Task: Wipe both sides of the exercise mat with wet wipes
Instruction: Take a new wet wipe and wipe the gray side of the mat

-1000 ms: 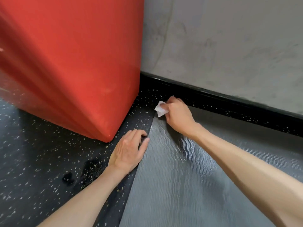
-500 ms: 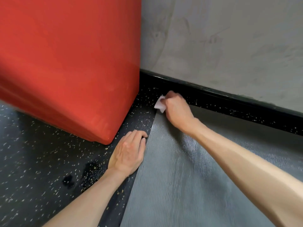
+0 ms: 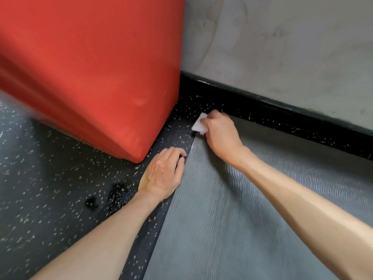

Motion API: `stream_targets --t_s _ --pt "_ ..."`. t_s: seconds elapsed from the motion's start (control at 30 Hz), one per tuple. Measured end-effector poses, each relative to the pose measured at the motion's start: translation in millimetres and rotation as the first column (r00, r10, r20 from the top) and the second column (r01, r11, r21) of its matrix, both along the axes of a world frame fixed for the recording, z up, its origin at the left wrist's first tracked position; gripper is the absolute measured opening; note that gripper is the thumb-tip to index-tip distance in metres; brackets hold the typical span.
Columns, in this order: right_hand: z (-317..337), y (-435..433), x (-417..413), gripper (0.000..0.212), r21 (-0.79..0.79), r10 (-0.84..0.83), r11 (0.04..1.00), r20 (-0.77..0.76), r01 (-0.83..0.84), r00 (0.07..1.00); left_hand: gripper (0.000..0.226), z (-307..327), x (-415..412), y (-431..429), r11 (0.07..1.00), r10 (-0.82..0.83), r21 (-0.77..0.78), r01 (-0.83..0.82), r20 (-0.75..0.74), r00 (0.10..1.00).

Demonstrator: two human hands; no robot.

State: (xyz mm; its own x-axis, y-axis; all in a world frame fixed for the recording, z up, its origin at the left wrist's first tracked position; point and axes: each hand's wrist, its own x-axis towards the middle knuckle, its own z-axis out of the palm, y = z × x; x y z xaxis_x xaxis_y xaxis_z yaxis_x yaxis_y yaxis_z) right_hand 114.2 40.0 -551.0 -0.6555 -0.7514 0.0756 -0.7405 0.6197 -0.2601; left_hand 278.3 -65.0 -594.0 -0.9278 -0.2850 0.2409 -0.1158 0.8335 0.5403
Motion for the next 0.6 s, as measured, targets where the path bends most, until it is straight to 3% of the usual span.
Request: stream_targets --t_s 0.13,0.27,0.33,0.5,0.6 --pt "-2.8 26.6 42.6 0.011 -0.005 0.189 0.982 0.044 -0.189 0.981 0.018 2.8 -0.7 1.1 1.0 -0.006 -0.005 0.006 0.005 1.0" --pt "-0.4 2.9 1.0 0.009 0.032 0.039 0.999 -0.026 -0.039 0.999 0.01 5.5 0.7 1.4 1.0 -0.003 0.003 0.003 0.024 1.0" --pt "-1.1 -1.6 3.6 0.006 -0.031 -0.031 0.999 -0.01 0.03 0.999 0.009 5.4 0.2 1.3 1.0 0.007 0.004 -0.008 0.029 1.0" --pt "-4.8 35.0 69.6 0.008 -0.068 0.143 0.988 0.071 -0.138 0.987 0.02 1.9 -0.1 1.2 1.0 -0.005 -0.027 0.005 0.009 1.0" --pt "-3.2 25.5 46.3 0.014 -0.013 0.154 0.988 0.047 -0.154 0.987 0.024 0.5 -0.6 1.6 1.0 -0.006 -0.026 0.007 0.008 1.0"
